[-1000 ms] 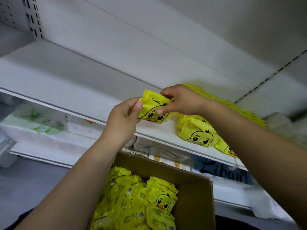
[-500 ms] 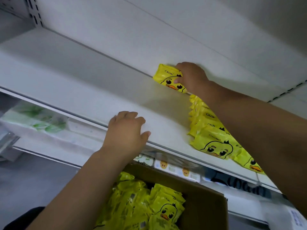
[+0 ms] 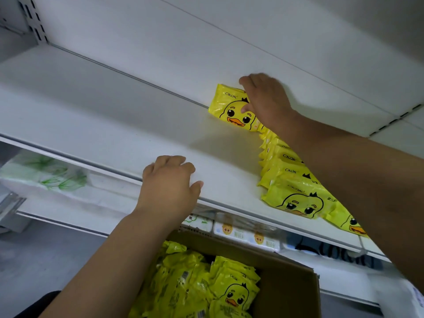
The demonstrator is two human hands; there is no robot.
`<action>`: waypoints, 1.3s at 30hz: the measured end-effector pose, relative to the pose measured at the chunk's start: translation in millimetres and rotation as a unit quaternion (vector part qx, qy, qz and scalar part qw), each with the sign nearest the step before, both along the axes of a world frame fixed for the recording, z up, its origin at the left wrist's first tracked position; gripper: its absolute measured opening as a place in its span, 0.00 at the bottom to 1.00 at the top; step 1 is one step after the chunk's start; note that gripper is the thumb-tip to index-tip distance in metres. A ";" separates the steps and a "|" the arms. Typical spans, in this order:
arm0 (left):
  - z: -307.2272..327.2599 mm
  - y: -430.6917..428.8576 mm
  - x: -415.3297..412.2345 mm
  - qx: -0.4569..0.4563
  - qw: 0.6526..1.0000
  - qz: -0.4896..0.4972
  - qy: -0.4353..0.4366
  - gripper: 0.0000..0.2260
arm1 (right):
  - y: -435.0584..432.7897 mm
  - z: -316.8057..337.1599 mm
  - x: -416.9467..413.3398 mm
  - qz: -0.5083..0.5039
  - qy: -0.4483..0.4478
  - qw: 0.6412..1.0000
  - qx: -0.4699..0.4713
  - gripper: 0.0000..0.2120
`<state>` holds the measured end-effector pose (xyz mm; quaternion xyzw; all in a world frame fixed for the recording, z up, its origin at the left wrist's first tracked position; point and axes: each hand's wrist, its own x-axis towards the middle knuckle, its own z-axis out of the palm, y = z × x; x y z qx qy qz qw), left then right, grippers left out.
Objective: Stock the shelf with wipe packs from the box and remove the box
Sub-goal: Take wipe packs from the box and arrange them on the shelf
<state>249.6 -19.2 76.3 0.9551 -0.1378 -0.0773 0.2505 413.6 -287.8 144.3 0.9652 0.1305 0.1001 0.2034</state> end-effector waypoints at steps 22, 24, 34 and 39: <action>-11.5 33.6 -83.0 -0.135 0.989 0.064 -0.011 0.10 | 92.6 -64.4 -309.0 -0.040 0.028 0.887 0.460 0.09; -18.2 38.8 -100.3 -0.071 0.995 0.062 0.044 0.22 | 92.8 -91.9 -337.9 -0.062 0.065 0.878 0.470 0.08; -42.2 54.0 -143.5 0.018 0.967 0.044 0.249 0.42 | 45.1 -240.9 -400.2 -0.330 0.230 0.816 0.416 0.18; -63.3 42.1 -156.2 -0.003 0.964 0.098 0.247 0.47 | 21.2 -272.9 -395.1 -0.395 0.274 0.792 0.375 0.36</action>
